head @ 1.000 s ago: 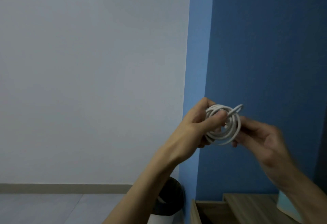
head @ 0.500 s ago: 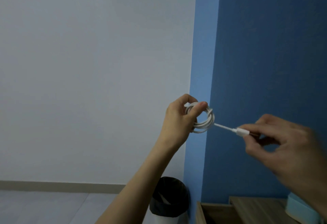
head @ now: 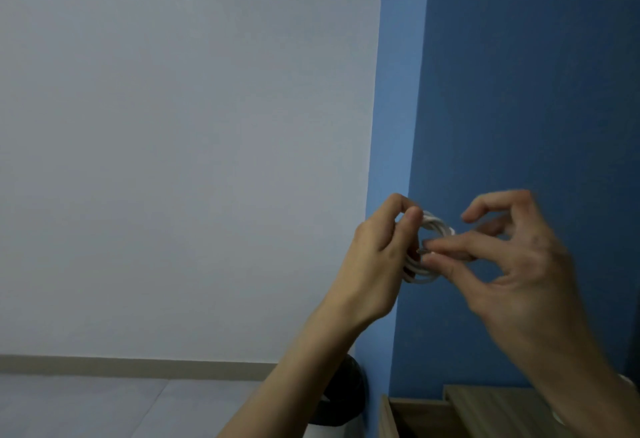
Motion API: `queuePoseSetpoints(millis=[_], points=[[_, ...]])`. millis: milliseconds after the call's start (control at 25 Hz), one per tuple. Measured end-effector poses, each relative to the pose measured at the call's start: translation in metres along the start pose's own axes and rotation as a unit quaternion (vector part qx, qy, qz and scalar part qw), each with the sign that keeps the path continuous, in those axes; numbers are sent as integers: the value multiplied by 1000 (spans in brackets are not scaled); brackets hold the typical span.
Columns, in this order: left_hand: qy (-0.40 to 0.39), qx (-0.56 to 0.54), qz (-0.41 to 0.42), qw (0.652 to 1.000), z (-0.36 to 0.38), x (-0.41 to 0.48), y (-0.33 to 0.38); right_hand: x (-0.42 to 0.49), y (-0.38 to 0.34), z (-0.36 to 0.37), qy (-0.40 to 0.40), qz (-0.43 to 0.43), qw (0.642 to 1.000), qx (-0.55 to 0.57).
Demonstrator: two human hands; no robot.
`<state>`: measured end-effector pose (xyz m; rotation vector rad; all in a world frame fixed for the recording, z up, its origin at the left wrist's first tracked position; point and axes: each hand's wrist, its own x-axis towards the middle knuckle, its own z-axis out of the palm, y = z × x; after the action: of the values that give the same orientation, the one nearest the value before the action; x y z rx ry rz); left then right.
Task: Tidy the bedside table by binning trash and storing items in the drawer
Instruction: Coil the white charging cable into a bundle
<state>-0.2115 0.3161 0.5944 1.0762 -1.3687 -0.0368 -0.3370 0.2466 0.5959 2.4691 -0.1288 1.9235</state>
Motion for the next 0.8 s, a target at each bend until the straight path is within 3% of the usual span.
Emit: queuePoseSetpoints(millis=[200,320,440,520,640,800], points=[[-9,40,10,999,3,-4,-1,0,1,5,-17,1,999,-28],[-3,59,29,998,4,-7,-1,-1,2,7,-24,67,996,44],[-9,54,36,998,6,-5,1,2,2,6,-58,189,962,186],[-26,30,26,999,6,-6,3,4,4,6,-67,174,969,163],[-62,-19,-25,998,-1,-14,3,3,5,4,-26,131,988,84],[-112,-82,-66,988,-23,-26,0,-4,10,3,50,190,976,95]])
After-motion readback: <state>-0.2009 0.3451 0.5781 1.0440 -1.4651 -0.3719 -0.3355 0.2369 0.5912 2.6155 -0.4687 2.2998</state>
